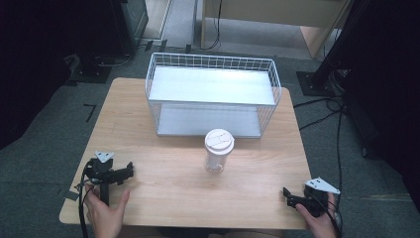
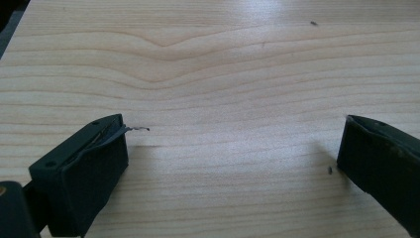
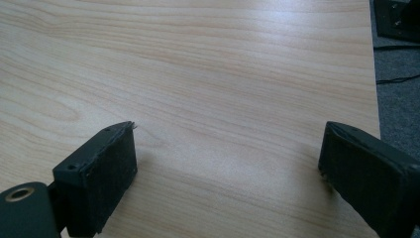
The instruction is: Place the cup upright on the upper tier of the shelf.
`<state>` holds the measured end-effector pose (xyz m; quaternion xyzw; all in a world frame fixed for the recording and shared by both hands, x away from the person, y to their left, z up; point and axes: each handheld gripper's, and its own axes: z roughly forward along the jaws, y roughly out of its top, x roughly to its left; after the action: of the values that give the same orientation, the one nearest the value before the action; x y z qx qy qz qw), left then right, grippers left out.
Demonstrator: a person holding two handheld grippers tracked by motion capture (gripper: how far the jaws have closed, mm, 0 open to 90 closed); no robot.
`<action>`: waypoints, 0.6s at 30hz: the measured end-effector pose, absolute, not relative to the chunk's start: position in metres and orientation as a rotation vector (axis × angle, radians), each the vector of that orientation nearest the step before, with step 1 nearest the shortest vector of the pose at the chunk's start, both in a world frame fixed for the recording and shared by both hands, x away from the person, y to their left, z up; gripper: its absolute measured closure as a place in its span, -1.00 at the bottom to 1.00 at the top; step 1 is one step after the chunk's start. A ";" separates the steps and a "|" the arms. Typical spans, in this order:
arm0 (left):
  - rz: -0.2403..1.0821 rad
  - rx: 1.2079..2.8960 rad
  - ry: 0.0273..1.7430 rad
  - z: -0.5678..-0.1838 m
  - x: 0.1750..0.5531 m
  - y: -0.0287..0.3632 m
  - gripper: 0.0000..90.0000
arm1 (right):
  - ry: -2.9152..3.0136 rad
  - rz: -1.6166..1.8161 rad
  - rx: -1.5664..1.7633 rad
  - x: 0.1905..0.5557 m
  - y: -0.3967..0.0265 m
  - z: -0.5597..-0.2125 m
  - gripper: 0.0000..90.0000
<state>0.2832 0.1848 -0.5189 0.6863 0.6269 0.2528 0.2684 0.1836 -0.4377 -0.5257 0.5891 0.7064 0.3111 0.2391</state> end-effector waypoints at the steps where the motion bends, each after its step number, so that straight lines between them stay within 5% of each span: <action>1: 0.682 1.851 1.691 -0.519 0.283 0.185 -1.00 | 1.932 0.851 1.614 0.184 -0.438 -0.526 -0.83; 18: 0.682 1.850 1.692 -0.519 0.283 0.185 -1.00 | 1.883 0.785 1.637 0.177 -0.426 -0.519 -0.83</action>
<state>0.2831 0.1848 -0.5189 0.6859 0.6273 0.2527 0.2685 0.1773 -0.4265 -0.5190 0.6042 0.6952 0.2899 0.2599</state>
